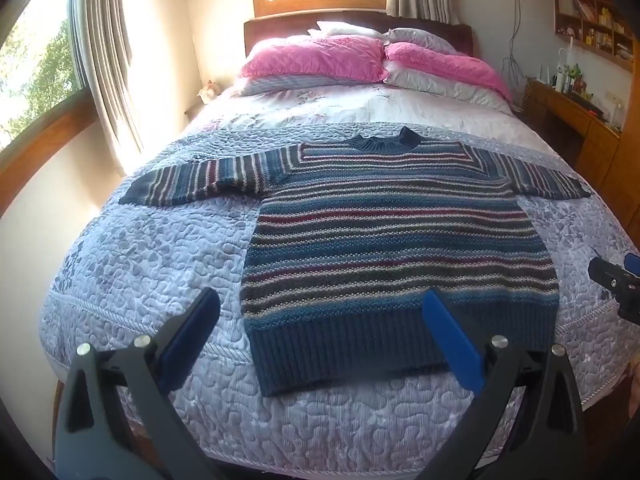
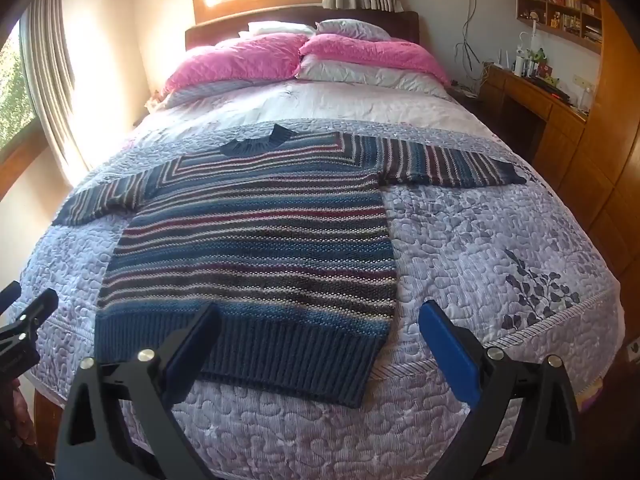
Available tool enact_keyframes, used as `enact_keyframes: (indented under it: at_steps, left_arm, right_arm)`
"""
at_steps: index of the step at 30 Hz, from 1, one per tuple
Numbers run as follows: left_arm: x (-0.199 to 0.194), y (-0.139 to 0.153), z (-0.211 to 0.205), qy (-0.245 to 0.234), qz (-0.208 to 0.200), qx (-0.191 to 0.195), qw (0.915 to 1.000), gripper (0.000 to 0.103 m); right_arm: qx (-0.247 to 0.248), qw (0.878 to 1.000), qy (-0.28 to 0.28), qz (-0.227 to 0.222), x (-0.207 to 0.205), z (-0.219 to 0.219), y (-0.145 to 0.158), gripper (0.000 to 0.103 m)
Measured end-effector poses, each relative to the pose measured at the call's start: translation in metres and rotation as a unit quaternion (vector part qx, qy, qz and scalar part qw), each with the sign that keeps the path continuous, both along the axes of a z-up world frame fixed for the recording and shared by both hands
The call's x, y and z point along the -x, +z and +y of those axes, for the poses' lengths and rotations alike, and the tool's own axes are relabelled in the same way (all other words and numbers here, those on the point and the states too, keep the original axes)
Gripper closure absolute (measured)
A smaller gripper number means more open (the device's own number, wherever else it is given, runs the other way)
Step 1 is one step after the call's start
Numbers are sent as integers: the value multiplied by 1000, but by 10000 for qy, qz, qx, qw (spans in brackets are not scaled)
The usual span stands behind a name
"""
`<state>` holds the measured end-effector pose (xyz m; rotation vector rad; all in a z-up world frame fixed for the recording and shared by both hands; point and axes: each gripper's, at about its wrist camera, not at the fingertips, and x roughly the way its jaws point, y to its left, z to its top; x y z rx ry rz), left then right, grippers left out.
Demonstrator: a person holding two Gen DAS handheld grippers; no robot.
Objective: Fold small clothes
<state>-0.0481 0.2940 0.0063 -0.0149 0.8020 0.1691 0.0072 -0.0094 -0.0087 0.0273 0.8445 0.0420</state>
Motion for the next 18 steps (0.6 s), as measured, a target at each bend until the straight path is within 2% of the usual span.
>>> enact_keyframes:
  at_steps: [18]
  left_arm:
    - [-2,-5,5,148,-12,-121,9998,3]
  right_arm:
    - [-13,10000,-24,42,-5,-9,-4,4]
